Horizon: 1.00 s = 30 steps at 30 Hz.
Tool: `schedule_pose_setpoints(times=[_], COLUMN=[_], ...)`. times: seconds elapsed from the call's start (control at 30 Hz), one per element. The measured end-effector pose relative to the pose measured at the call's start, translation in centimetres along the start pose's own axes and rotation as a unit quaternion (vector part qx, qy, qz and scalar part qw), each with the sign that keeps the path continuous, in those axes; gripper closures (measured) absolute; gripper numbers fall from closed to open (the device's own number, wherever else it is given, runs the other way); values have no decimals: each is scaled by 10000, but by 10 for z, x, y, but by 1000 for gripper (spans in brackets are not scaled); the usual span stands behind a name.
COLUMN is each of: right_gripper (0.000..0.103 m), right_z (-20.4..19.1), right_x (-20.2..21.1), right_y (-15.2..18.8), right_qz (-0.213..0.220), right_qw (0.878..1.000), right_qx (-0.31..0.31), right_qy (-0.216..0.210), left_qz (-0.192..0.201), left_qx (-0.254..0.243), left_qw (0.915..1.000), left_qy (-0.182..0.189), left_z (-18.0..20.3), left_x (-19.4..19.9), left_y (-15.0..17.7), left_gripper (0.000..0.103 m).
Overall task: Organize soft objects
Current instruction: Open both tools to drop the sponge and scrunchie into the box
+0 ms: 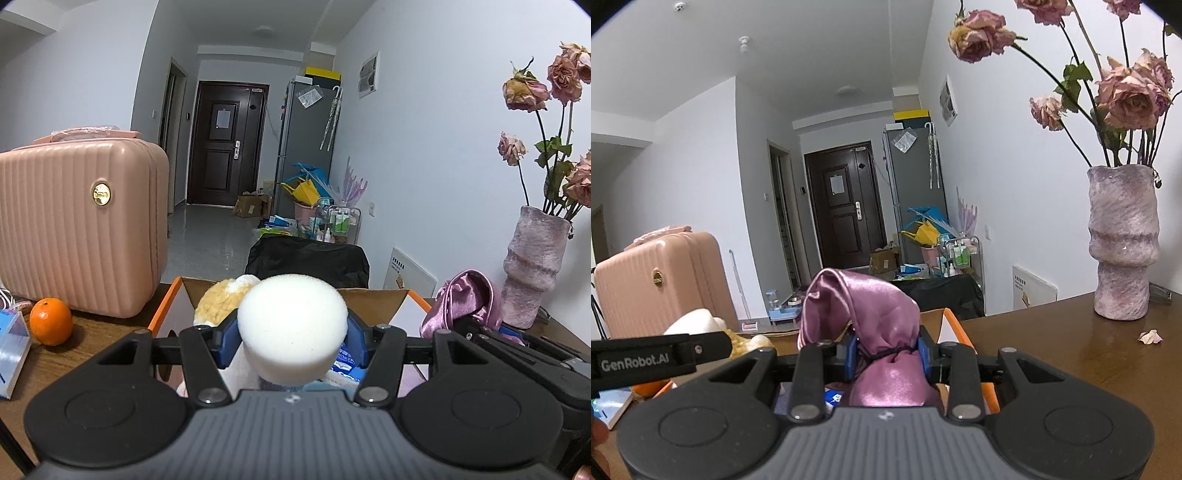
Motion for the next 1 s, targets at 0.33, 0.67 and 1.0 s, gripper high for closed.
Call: schedule_pose_setpoints(times=[0.33,0.67,1.0], right_gripper=[73,68,28], right_z=[-6,-8,-1], right_x=[-21,-40,-37], right_y=[2,9,10], right_qz=[-190,-484,-480], right_qw=[9997,9984,9982], right_qx=[126,196,184], right_qy=[71,218,303], left_qz=[-73,-135,-241], left_qx=[-36,-152,-88], left_qw=[9999,9998,9989], left_qy=[-66,-91,-389], left_z=[-6,-2,-12], left_x=[-17,-26,-24], left_y=[-2,-1,4], left_gripper=[45,43,2])
Point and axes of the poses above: each gripper's, at about its wrist camera, not at the fingertips, and x roughly against the way its jaws point, z to its right, y to its underside, the point moved 8 cm from there along -x, roughly the way its jaws point, and after that the axes turned 15 degrees about -x, right-handed, at the moved point
